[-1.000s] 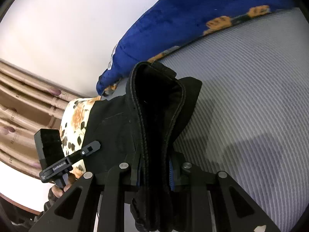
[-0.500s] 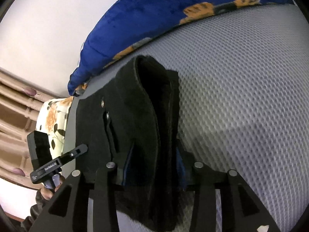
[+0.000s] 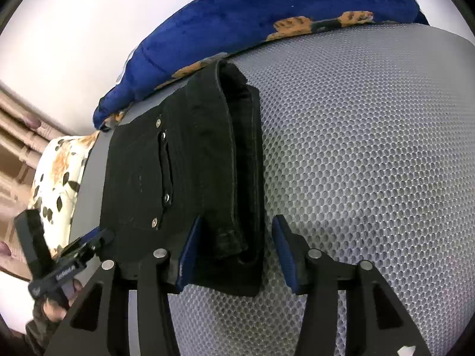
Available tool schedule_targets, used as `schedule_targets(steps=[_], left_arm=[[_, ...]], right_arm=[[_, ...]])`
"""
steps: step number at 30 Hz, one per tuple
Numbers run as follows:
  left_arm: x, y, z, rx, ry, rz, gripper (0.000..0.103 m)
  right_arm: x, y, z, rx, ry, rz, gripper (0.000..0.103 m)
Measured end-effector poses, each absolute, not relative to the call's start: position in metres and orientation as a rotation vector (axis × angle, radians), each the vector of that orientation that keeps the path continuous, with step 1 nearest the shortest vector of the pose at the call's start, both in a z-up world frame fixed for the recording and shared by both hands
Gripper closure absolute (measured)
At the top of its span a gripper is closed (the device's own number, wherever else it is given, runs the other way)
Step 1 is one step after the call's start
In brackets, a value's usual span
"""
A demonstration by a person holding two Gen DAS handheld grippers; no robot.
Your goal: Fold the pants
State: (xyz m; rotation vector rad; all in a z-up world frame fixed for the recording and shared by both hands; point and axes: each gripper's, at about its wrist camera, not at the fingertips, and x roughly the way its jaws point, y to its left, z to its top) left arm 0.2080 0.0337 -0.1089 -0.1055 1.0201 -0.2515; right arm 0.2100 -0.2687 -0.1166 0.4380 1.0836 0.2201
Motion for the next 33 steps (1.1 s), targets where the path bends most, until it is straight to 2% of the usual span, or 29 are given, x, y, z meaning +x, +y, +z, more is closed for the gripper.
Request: schedule_targets(steps=[2,5,10,14,16,22,33], left_arm=[[0.200,0.030,-0.100,-0.066,0.997,-0.212,0.043],[0.183,0.026,-0.087,-0.004,0.954,-0.148,0.030],[0.155,0.018,-0.069,0.053,0.925,-0.110,0.026],[0.132,0.016,-0.055,0.063,0.893,-0.089,0.024],[0.122,0.017,-0.048,0.053,0.872,-0.072,0.019],[0.095,0.014,-0.035,0.062,0.834,-0.055,0.014],[0.074,0.016,-0.030,0.073,0.794,0.000,0.014]], right_arm=[[0.205,-0.262,-0.104,0.368,1.052,0.200,0.057],[0.190,-0.251,-0.082,0.267,0.985,0.190,0.055],[0.160,-0.225,-0.057,0.145,0.920,0.165,0.041],[0.133,-0.205,-0.042,0.066,0.888,0.166,0.036],[0.121,-0.199,-0.037,0.064,0.873,0.167,0.029],[0.096,-0.182,-0.031,0.025,0.838,0.156,0.026],[0.080,-0.178,-0.034,0.028,0.837,0.152,0.024]])
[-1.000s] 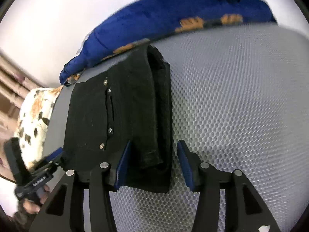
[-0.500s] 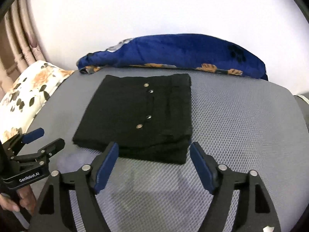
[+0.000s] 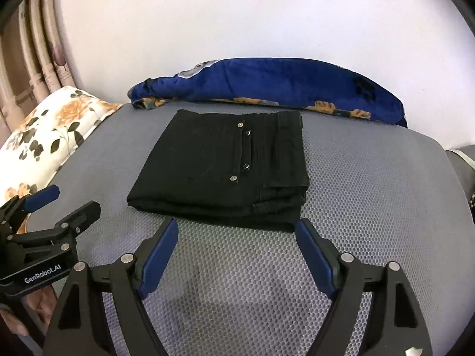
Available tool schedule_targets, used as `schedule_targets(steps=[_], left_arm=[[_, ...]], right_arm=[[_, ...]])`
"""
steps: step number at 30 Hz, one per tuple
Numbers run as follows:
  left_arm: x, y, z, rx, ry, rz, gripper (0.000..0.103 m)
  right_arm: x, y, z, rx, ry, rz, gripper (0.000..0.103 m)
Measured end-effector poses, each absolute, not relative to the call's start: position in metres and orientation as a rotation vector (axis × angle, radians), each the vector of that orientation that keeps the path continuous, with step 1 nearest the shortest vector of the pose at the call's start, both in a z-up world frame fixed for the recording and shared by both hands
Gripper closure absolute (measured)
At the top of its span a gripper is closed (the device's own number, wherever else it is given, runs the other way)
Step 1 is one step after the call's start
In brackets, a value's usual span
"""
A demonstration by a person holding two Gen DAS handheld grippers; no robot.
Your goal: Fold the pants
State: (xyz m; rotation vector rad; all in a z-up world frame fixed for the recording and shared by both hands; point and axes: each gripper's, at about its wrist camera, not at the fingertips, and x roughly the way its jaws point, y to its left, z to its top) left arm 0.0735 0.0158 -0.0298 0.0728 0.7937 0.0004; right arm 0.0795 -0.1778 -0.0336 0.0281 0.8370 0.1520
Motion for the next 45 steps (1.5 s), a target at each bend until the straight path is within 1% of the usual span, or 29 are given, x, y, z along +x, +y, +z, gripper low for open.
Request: schedule_targets(steps=[12,45], left_arm=[[0.070,0.024,-0.037,0.017,0.829,-0.013,0.014],[0.064,0.009,-0.038,0.093,0.814,-0.014,0.014]], right_arm=[[0.075,-0.173,-0.038,0.051,0.854,0.160,0.022],[0.075,-0.170,-0.046,0.053,0.877,0.158,0.021]])
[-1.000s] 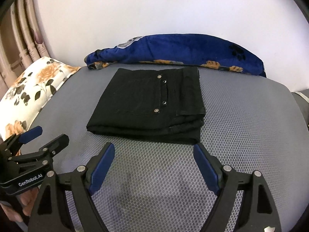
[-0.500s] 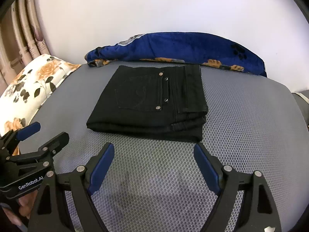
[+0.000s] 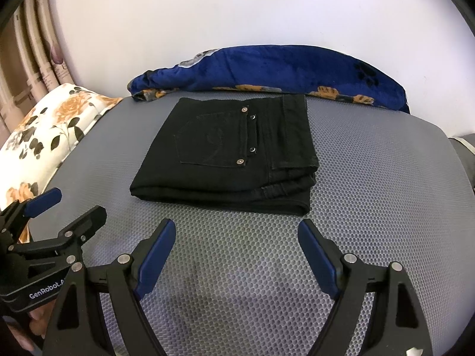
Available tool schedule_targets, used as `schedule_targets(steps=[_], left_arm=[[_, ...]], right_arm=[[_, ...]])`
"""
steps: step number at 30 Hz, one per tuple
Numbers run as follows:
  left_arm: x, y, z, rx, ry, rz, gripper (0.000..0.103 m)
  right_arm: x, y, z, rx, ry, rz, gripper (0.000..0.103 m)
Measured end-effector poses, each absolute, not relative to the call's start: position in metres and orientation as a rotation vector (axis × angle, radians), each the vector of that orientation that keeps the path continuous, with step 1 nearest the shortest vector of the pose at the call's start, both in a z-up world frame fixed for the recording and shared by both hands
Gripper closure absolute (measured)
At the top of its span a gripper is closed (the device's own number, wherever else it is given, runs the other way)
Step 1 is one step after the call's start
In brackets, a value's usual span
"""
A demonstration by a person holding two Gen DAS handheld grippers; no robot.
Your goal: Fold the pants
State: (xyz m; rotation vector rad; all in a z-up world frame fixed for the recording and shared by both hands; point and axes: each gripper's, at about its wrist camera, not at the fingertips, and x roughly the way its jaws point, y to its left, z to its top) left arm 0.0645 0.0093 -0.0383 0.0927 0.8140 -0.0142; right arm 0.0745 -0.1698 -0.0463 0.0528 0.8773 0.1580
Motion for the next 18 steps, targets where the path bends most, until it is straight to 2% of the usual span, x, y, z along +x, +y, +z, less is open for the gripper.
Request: schedule_targets(steps=[18], left_arm=[[0.0618,0.0051,-0.0399,0.104,0.810,-0.035,0.014]], right_arm=[[0.0746,-0.1676,-0.0478,0.046,0.888,0.148,0.021]])
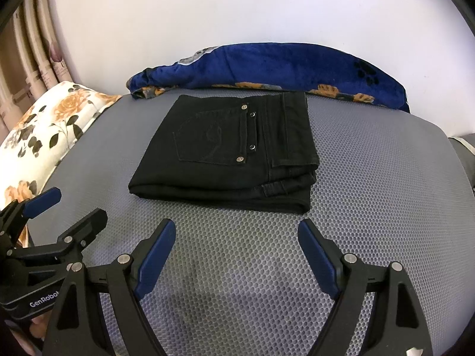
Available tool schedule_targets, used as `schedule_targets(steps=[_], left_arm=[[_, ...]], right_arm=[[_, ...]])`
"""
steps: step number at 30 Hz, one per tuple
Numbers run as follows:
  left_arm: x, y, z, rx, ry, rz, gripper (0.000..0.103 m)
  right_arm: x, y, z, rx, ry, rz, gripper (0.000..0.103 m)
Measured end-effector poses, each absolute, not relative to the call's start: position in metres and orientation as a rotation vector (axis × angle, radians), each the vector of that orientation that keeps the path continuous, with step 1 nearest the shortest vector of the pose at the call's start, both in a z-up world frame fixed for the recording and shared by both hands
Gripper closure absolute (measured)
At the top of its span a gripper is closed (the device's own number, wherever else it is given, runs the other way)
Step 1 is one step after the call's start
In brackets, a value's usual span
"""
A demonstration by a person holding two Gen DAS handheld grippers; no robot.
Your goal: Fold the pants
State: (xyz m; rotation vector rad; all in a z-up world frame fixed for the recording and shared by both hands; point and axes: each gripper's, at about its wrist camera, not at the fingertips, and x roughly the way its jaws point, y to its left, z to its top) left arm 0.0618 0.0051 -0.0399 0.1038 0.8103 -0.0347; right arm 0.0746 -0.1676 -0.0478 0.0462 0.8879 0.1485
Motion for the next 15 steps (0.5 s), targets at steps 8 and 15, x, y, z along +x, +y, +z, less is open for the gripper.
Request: schedule_targets(steps=[8,15], left_arm=[[0.0600,0.0053,-0.0392,0.100,0.800,-0.042,0.014],[0.0590,0.0049,-0.0395,0.104,0.797,-0.040,0.014]], right_arm=[[0.0736,-0.1680,-0.0478,0.050,0.890,0.145,0.021],[0.0746,-0.1692,-0.0501,0.053,0.898,0.143,0.021]])
